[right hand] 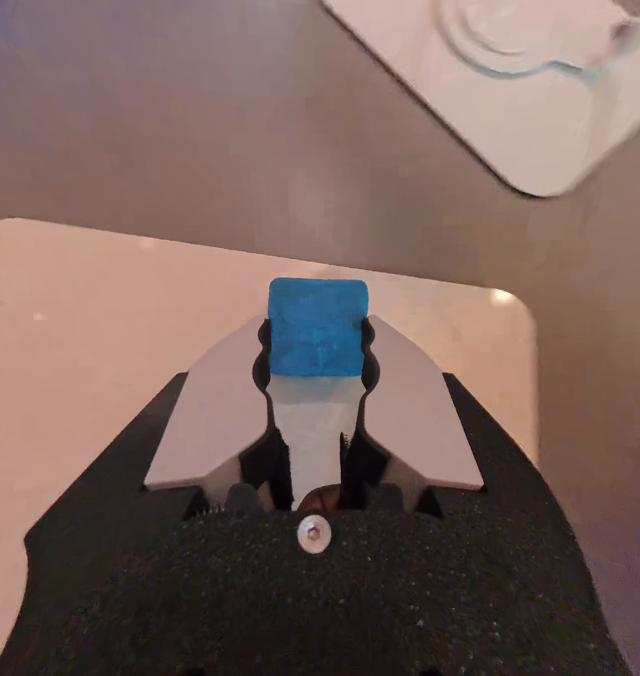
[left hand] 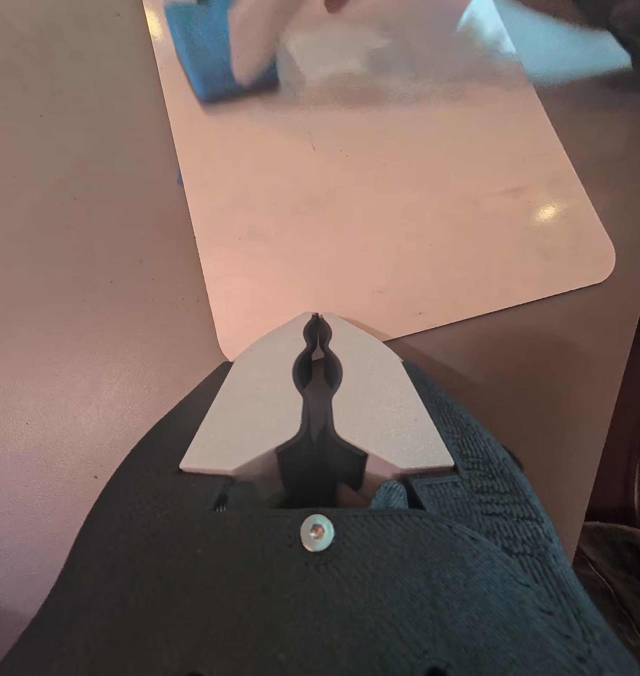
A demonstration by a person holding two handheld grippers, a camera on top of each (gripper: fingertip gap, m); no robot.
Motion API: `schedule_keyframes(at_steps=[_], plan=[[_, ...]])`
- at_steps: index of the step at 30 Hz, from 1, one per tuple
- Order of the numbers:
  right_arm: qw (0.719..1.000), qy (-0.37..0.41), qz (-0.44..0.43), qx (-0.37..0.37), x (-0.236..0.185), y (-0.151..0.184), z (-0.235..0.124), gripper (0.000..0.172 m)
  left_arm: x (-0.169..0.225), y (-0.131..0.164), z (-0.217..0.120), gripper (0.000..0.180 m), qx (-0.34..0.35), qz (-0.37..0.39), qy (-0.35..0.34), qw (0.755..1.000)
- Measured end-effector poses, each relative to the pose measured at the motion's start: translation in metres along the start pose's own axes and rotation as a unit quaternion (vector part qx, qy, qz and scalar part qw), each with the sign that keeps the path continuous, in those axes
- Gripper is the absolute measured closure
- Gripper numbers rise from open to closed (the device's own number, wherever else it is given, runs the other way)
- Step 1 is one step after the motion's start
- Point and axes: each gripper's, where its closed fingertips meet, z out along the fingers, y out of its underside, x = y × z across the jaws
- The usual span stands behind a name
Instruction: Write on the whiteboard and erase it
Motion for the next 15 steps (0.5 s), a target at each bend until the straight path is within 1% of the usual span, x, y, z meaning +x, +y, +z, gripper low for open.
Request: schedule_keyframes(at_steps=[2,3,4,5,6,8,9,10,11,12,14,15], plan=[[0.995,-0.068,-0.074,0.006,-0.071,-0.006,0.002,0.123,0.000,0.000,0.000,0.180,-0.003,0.000,0.001,1.000],[0.990,-0.086,-0.113,-0.003,-0.096,-0.003,-0.002,0.123,0.000,0.000,0.000,0.180,-0.004,0.000,0.001,1.000],[0.986,-0.090,-0.136,-0.011,-0.104,0.001,-0.006,0.123,0.000,0.000,0.000,0.180,-0.004,0.001,0.001,1.000],[0.987,-0.097,-0.128,-0.011,-0.098,0.005,-0.009,0.123,0.000,0.000,0.000,0.180,-0.005,0.003,0.000,1.000],[0.992,-0.089,-0.093,-0.008,-0.078,0.008,-0.011,0.123,0.000,0.000,0.000,0.180,-0.005,0.004,-0.001,1.000],[1.000,0.000,-0.025,-0.011,-0.004,0.021,-0.019,0.123,0.000,0.000,0.000,0.179,-0.005,0.006,-0.002,1.000],[0.999,0.030,0.016,-0.014,0.025,0.029,-0.024,0.123,0.000,0.000,0.000,0.180,-0.003,0.006,-0.002,1.000],[0.998,0.043,0.042,-0.014,0.039,0.033,-0.028,0.123,0.000,0.000,0.000,0.180,-0.002,0.003,0.000,1.000],[0.998,0.047,0.042,-0.012,0.037,0.033,-0.028,0.124,0.000,0.000,0.000,0.180,0.000,0.001,0.001,1.000],[0.999,0.046,0.021,-0.011,0.022,0.031,-0.026,0.124,0.000,0.000,0.000,0.180,0.000,-0.001,0.001,1.000],[0.999,-0.034,-0.029,0.002,-0.046,0.020,-0.020,0.124,0.000,0.000,0.000,0.180,0.000,-0.001,-0.001,1.000],[0.996,-0.059,-0.070,0.003,-0.077,0.018,-0.020,0.124,0.000,0.000,0.000,0.180,-0.001,-0.001,-0.002,1.000]])
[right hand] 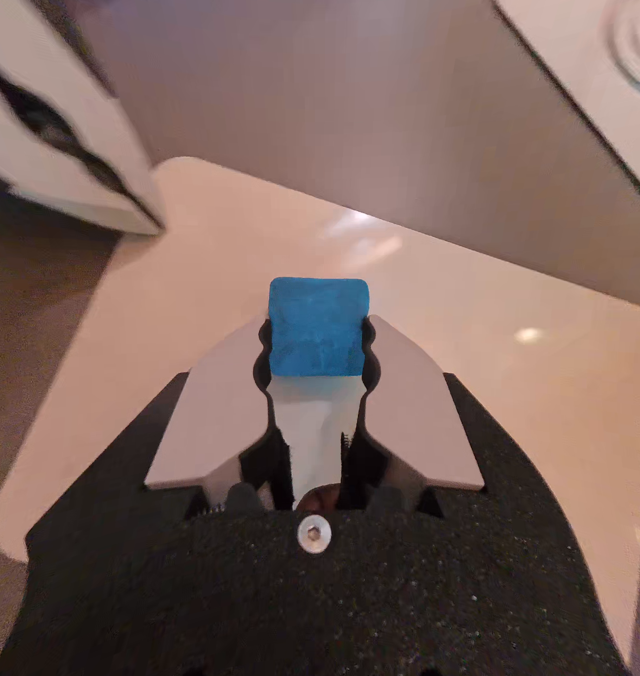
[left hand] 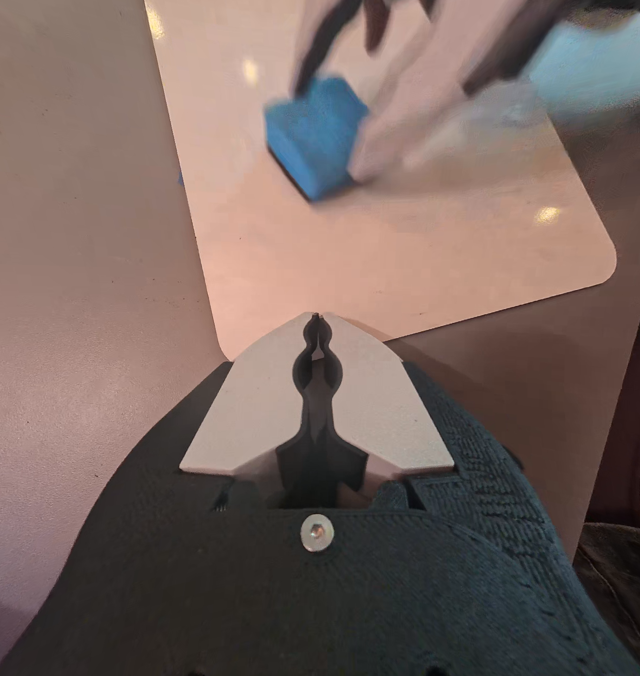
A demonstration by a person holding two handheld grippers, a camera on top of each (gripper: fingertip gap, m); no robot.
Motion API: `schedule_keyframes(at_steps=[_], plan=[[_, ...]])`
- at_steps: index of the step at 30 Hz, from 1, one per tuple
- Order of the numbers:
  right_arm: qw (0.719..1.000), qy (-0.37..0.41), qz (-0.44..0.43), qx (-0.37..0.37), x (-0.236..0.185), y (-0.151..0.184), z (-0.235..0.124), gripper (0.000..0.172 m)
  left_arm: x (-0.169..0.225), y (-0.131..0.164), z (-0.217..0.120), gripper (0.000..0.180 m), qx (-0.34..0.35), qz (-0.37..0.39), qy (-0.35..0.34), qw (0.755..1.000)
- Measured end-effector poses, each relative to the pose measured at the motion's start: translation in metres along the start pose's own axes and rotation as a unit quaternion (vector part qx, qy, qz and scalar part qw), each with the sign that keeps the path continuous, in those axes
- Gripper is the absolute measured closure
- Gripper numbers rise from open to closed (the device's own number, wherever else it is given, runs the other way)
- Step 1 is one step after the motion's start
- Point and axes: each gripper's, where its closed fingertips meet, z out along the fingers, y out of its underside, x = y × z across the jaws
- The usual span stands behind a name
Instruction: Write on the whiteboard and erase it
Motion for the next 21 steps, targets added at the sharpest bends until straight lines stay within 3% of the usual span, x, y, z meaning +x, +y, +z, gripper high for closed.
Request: schedule_keyframes(at_steps=[1,3,6,8,10,14,15,17,19,21], plan=[[0.999,-0.025,-0.032,-0.003,-0.023,-0.003,0.001,0.124,0.000,0.000,0.000,0.180,-0.001,0.001,-0.001,1.000],[0.998,-0.050,-0.045,-0.001,-0.022,-0.004,0.002,0.123,0.000,0.000,0.000,0.180,-0.004,0.004,-0.001,1.000],[0.997,0.064,0.043,-0.002,0.073,0.005,0.000,0.123,-0.001,0.001,-0.001,0.180,-0.006,0.003,-0.005,1.000],[0.991,0.096,0.092,0.004,0.104,0.006,0.001,0.123,-0.002,0.003,-0.003,0.179,-0.007,0.000,-0.013,1.000],[0.994,0.088,0.064,0.004,0.086,-0.006,0.010,0.123,-0.005,0.006,-0.006,0.179,-0.005,-0.007,-0.017,1.000],[0.998,-0.038,-0.049,0.019,-0.020,-0.036,0.031,0.123,-0.009,0.009,-0.010,0.179,-0.001,-0.019,-0.015,1.000],[0.996,-0.053,-0.075,0.014,-0.030,-0.037,0.031,0.123,-0.009,0.009,-0.010,0.179,-0.002,-0.018,-0.014,1.000],[0.997,-0.058,-0.050,0.016,-0.010,-0.038,0.033,0.123,-0.009,0.009,-0.010,0.179,-0.008,-0.011,-0.019,1.000],[1.000,-0.013,-0.005,0.020,0.032,-0.037,0.035,0.123,-0.010,0.009,-0.010,0.179,-0.011,-0.008,-0.022,1.000],[1.000,-0.010,-0.010,0.017,0.028,-0.038,0.036,0.123,-0.010,0.009,-0.010,0.179,-0.009,-0.010,-0.021,1.000]])
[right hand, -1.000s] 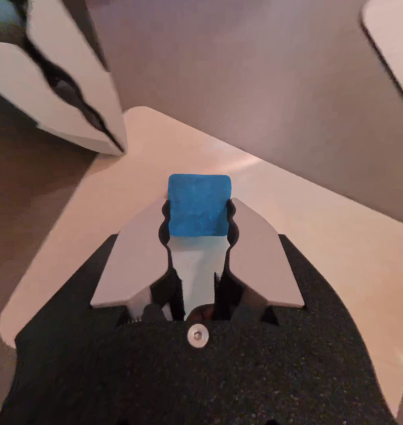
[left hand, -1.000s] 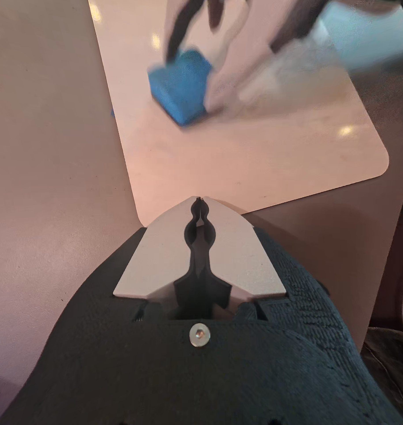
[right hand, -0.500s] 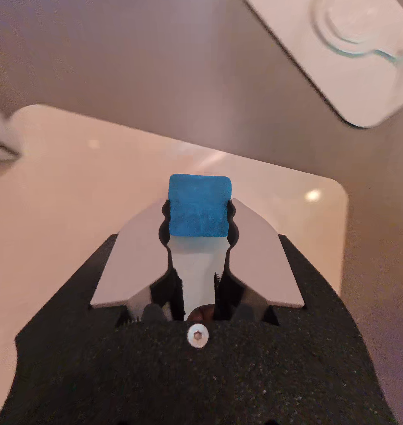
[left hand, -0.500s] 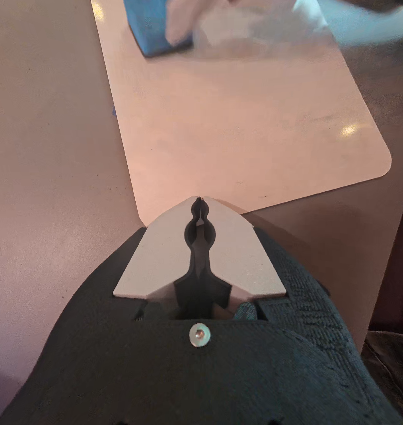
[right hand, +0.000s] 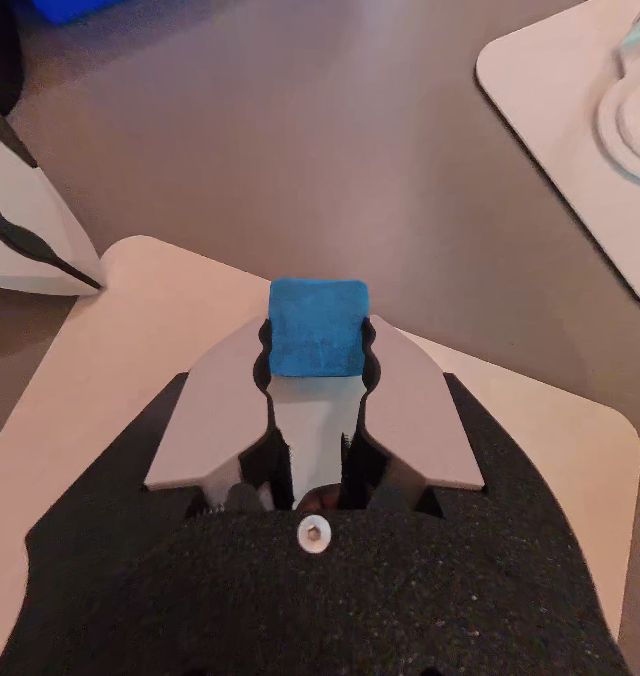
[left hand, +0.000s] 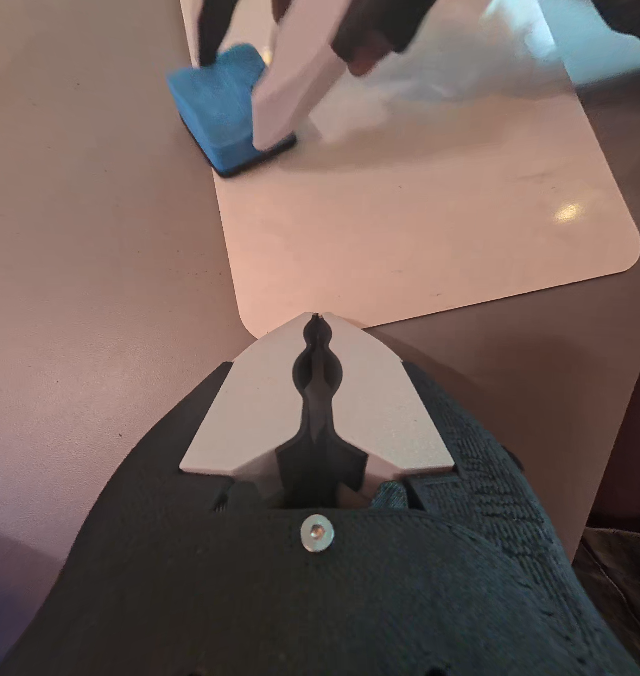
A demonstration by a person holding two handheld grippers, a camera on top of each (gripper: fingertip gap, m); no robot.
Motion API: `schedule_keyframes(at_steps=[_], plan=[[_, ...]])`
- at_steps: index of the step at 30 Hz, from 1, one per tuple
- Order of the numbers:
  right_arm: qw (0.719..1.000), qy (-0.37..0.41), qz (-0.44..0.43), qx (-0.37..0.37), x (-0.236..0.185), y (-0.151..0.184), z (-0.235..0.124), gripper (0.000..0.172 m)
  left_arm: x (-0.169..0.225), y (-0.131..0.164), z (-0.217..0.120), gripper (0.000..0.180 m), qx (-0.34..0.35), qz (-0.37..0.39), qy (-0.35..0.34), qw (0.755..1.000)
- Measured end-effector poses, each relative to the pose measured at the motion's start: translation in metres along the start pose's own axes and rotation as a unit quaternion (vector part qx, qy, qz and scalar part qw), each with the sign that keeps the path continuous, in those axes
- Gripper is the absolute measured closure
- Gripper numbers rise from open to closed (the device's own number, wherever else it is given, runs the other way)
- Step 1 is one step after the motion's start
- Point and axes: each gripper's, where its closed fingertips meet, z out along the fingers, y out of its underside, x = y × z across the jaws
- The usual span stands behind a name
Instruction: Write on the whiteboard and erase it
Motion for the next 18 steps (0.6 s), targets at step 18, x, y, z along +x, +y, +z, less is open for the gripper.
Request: schedule_keyframes(at_steps=[18], plan=[[0.991,-0.083,-0.102,-0.014,-0.105,0.018,-0.023,0.123,-0.001,-0.001,0.001,0.179,0.004,0.003,-0.007,1.000]])
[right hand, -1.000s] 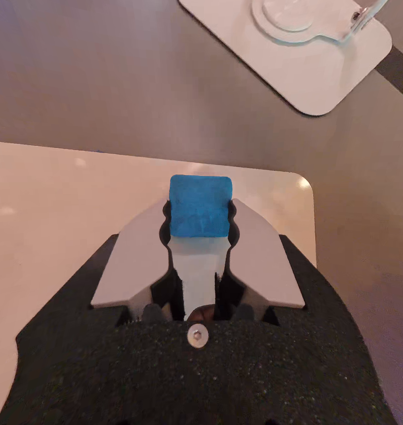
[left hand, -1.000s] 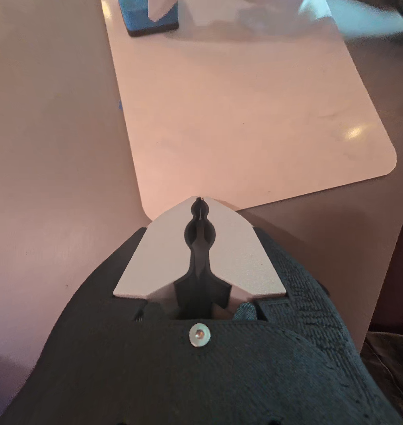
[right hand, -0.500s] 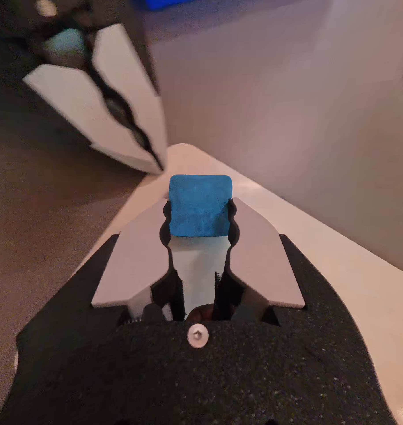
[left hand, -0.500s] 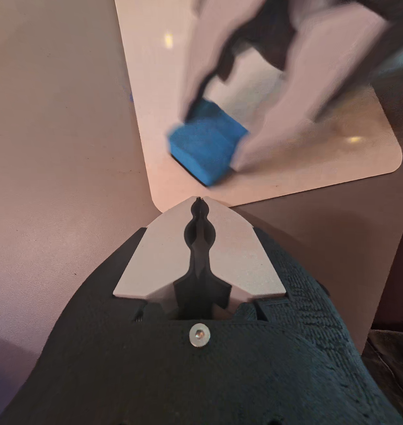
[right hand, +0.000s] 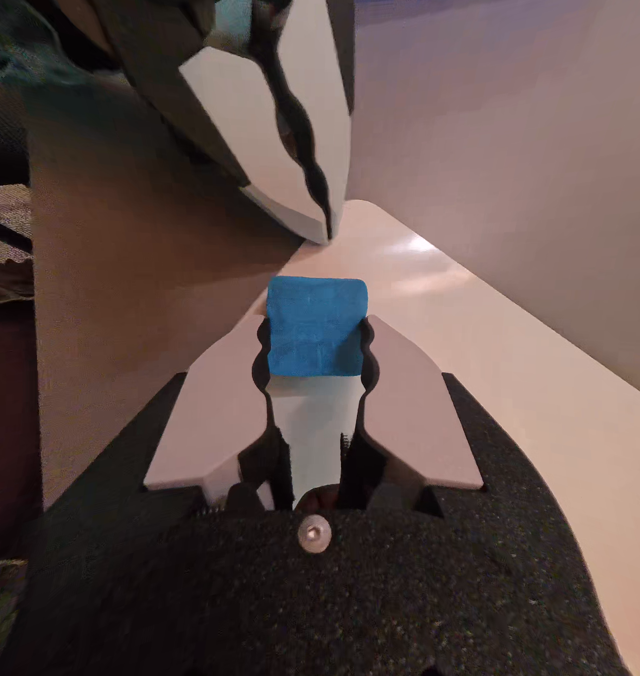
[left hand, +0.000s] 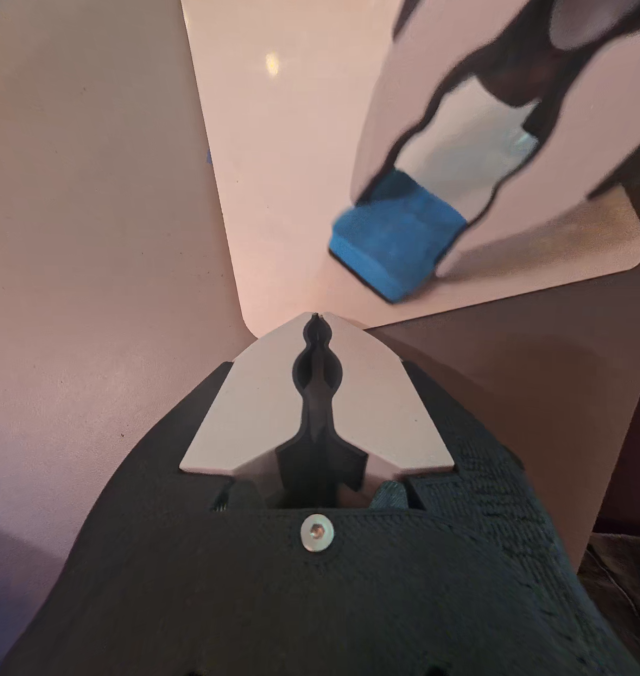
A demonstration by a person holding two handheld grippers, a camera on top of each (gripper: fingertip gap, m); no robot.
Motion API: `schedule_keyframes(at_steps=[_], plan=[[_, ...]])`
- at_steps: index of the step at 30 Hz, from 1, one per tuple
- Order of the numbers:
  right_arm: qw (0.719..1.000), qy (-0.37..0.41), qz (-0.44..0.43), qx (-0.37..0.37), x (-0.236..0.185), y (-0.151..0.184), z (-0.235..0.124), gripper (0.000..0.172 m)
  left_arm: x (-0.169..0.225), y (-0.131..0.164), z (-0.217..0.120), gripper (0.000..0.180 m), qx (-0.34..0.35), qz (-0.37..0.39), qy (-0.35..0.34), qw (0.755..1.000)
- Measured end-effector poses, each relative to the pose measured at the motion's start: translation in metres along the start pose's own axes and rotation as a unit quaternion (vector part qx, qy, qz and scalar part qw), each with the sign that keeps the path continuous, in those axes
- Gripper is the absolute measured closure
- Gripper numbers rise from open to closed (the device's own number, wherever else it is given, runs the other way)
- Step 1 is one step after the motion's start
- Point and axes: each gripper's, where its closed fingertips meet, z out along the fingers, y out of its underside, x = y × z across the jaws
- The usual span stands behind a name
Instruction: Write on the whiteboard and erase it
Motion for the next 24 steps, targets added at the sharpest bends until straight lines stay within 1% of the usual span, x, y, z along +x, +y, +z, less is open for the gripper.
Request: schedule_keyframes(at_steps=[2,3,5,6,7,8,9,11,12,14,15,16,17,18,20,22,24], plan=[[0.999,0.041,0.026,-0.017,0.032,0.017,-0.013,0.123,0.000,0.000,0.000,0.179,-0.002,0.002,-0.002,1.000],[0.996,0.070,0.054,-0.024,0.054,0.032,-0.024,0.123,0.000,0.000,0.000,0.179,-0.002,0.004,-0.002,1.000],[0.982,0.141,0.123,-0.031,0.102,0.066,-0.050,0.124,0.000,0.000,0.000,0.179,-0.001,0.002,0.000,1.000],[0.973,0.168,0.157,-0.028,0.117,0.081,-0.062,0.124,0.000,0.000,0.000,0.180,0.000,0.002,0.001,1.000],[0.967,0.180,0.178,-0.020,0.121,0.088,-0.068,0.124,0.000,0.000,0.000,0.179,0.001,0.001,-0.001,1.000],[0.966,0.187,0.179,-0.012,0.116,0.087,-0.068,0.124,0.000,0.000,0.000,0.179,0.000,0.001,-0.003,1.000],[0.970,0.178,0.165,-0.005,0.101,0.080,-0.063,0.124,0.000,0.000,0.000,0.179,0.000,0.002,-0.006,1.000],[0.987,0.100,0.129,0.011,0.044,0.053,-0.044,0.124,0.000,0.000,0.000,0.179,-0.001,0.001,-0.007,1.000],[0.993,0.073,0.097,0.008,0.016,0.043,-0.037,0.124,-0.001,0.000,0.000,0.179,-0.002,0.000,-0.006,1.000],[0.999,0.015,0.046,-0.009,-0.033,0.033,-0.032,0.124,0.000,0.000,0.000,0.179,-0.002,-0.001,-0.006,1.000],[0.999,0.006,0.025,-0.022,-0.045,0.034,-0.035,0.123,-0.001,0.000,0.000,0.180,-0.001,-0.001,-0.006,1.000],[0.999,0.000,0.014,-0.031,-0.048,0.039,-0.039,0.123,-0.001,0.000,0.000,0.180,-0.001,0.001,-0.007,1.000],[0.999,-0.006,0.023,-0.034,-0.043,0.046,-0.045,0.123,-0.001,0.000,0.000,0.180,0.000,0.002,-0.007,1.000],[0.998,0.005,0.042,-0.036,-0.029,0.054,-0.051,0.123,0.000,0.000,0.000,0.180,0.000,0.002,-0.007,1.000],[0.992,0.074,0.091,-0.043,0.025,0.078,-0.068,0.123,0.001,-0.001,0.001,0.179,0.002,0.001,-0.003,1.000],[0.976,0.140,0.158,-0.043,0.081,0.102,-0.084,0.124,0.002,-0.001,0.001,0.179,0.004,0.001,0.001,1.000],[0.961,0.180,0.209,-0.038,0.126,0.115,-0.092,0.124,0.003,-0.001,0.001,0.179,0.002,0.004,0.000,1.000]])
